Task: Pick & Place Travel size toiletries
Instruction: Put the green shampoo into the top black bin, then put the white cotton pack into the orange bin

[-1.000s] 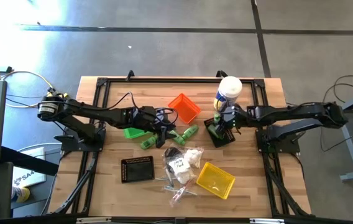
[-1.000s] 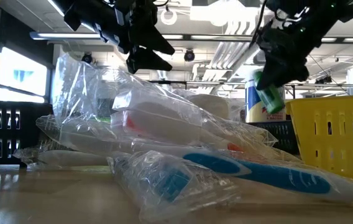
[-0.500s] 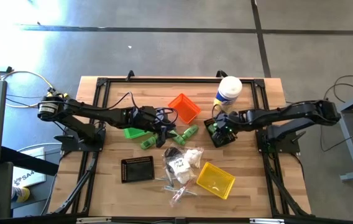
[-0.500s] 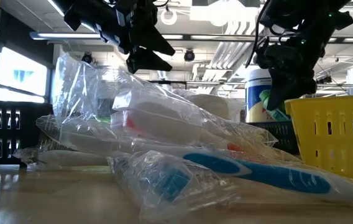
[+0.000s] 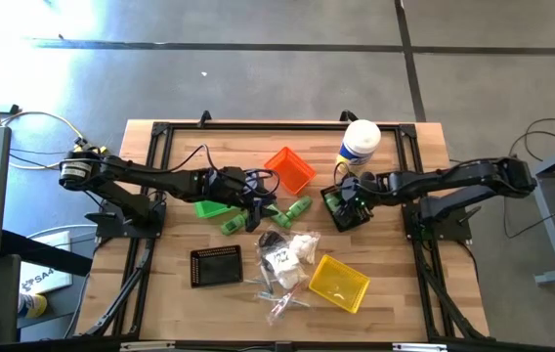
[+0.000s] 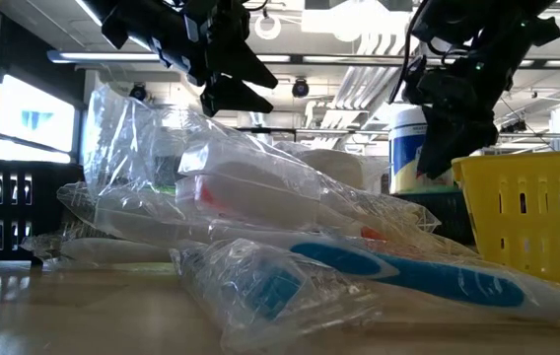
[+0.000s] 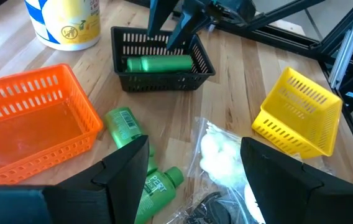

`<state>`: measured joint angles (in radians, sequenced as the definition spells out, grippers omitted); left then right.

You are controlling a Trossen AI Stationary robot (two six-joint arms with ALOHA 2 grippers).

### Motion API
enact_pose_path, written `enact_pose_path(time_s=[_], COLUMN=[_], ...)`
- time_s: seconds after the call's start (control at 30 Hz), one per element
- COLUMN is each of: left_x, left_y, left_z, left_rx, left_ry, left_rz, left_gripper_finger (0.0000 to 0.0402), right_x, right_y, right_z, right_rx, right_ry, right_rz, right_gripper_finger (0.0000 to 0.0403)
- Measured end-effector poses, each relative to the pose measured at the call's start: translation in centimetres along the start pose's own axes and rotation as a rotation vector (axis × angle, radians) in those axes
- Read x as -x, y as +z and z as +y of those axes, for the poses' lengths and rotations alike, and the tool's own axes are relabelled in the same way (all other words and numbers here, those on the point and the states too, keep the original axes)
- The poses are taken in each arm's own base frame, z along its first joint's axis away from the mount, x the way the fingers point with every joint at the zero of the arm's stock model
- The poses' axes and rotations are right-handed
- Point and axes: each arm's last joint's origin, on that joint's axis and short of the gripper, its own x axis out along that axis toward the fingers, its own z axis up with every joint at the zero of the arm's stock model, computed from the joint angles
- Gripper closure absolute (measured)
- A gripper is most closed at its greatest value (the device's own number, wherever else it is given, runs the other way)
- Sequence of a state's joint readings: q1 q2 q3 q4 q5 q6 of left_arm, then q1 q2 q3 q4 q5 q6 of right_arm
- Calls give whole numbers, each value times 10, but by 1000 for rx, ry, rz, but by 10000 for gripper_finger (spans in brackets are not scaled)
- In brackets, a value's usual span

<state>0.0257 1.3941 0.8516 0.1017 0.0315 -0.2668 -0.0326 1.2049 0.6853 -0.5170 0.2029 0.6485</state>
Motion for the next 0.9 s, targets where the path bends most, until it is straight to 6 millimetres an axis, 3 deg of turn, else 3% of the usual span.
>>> enact_pose_path(time_s=[0.17, 0.47, 0.7, 0.9], left_x=[0, 0, 0, 0], left_y=[0, 4, 6, 7], left_z=[0, -1, -1, 2], left_rx=[0, -1, -1, 2], left_ry=[-1, -11, 19, 102], left_rz=[-4, -40, -70, -95], left_gripper_finger=[153, 153, 153, 156], right_x=[10, 46, 52, 49], right_y=[4, 28, 44, 47], right_z=[0, 10, 21, 23], right_rx=[18, 171, 251, 235], right_ry=[30, 197, 275, 256], right_rz=[-35, -303, -492, -524], right_gripper_finger=[198, 244, 290, 342])
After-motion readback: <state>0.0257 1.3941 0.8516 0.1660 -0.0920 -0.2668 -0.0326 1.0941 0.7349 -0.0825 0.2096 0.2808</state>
